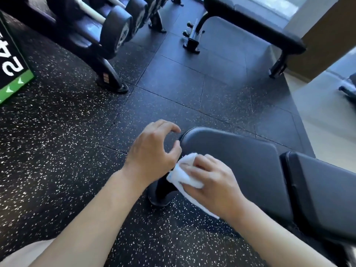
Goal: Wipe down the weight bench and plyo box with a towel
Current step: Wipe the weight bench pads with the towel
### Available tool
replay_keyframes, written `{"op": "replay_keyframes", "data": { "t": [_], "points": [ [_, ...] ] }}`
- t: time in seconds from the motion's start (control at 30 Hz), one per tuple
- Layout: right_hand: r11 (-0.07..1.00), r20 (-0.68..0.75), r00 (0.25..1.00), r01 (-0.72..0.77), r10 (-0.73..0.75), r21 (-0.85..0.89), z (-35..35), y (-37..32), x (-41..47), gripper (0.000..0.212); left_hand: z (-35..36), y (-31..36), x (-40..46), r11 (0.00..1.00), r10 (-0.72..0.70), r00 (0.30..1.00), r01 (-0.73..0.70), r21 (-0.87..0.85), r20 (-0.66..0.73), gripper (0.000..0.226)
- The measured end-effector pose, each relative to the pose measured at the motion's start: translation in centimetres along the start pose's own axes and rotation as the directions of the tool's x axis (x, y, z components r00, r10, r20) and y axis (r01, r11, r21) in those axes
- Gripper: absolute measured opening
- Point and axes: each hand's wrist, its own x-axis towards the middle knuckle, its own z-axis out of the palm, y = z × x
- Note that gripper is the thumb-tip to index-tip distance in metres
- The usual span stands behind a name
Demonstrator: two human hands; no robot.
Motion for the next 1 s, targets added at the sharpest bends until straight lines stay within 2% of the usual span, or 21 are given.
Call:
{"op": "replay_keyframes", "data": {
  "t": [0.07, 0.13, 0.23, 0.37, 0.6, 0.7, 0.77, 0.87, 1.0],
  "points": [
    [0.989, 0.058, 0.994, 0.102, -0.096, -0.106, -1.6, -0.1, -3.6, 0.023, 1.2, 1.0, -0.3, 0.998, 0.063, 0.995, -0.062, -0.013, 0.075, 0.03],
    [0.972, 0.104, 0.986, 0.144, -0.127, -0.185, -3.3, 1.9, -6.8, 0.026, 2.5, 1.8, -0.7, 0.992, 0.126, 0.98, -0.124, -0.024, 0.152, 0.032],
    [0.971, 0.169, 0.983, 0.112, -0.077, -0.209, -6.1, 5.6, -11.5, 0.032, 4.0, 1.9, -1.2, 0.983, 0.176, 0.958, -0.183, 0.01, 0.228, 0.036],
    [0.979, 0.182, 0.983, 0.06, -0.024, -0.197, -8.2, 8.0, -15.1, 0.037, 4.9, 1.7, -1.8, 0.971, 0.214, 0.937, -0.234, 0.042, 0.277, 0.038],
    [0.951, 0.065, 0.995, 0.09, -0.074, -0.296, -3.2, 3.0, -7.9, 0.025, 5.5, 1.0, -1.4, 0.971, 0.223, 0.939, -0.238, 0.026, 0.263, 0.035],
    [0.951, 0.079, 0.991, 0.127, -0.109, -0.282, -2.3, 1.7, -5.6, 0.015, 5.7, 1.0, -1.1, 0.97, 0.225, 0.939, -0.242, 0.035, 0.26, 0.035],
    [0.962, 0.098, 0.988, 0.143, -0.123, -0.233, -3.0, 2.7, -7.2, 0.016, 5.7, 1.0, -1.1, 0.967, 0.233, 0.941, -0.25, 0.042, 0.245, 0.033],
    [0.972, 0.103, 0.992, 0.089, -0.068, -0.216, -5.7, 6.0, -13.1, 0.032, 6.0, 1.4, -1.2, 0.969, 0.226, 0.948, -0.242, 0.046, 0.226, 0.031],
    [0.983, 0.023, 0.994, -0.106, 0.111, -0.151, -9.4, 9.0, -19.2, 0.029, 6.7, 2.1, -1.7, 0.976, 0.198, 0.961, -0.211, 0.047, 0.195, 0.031]
  ]
}}
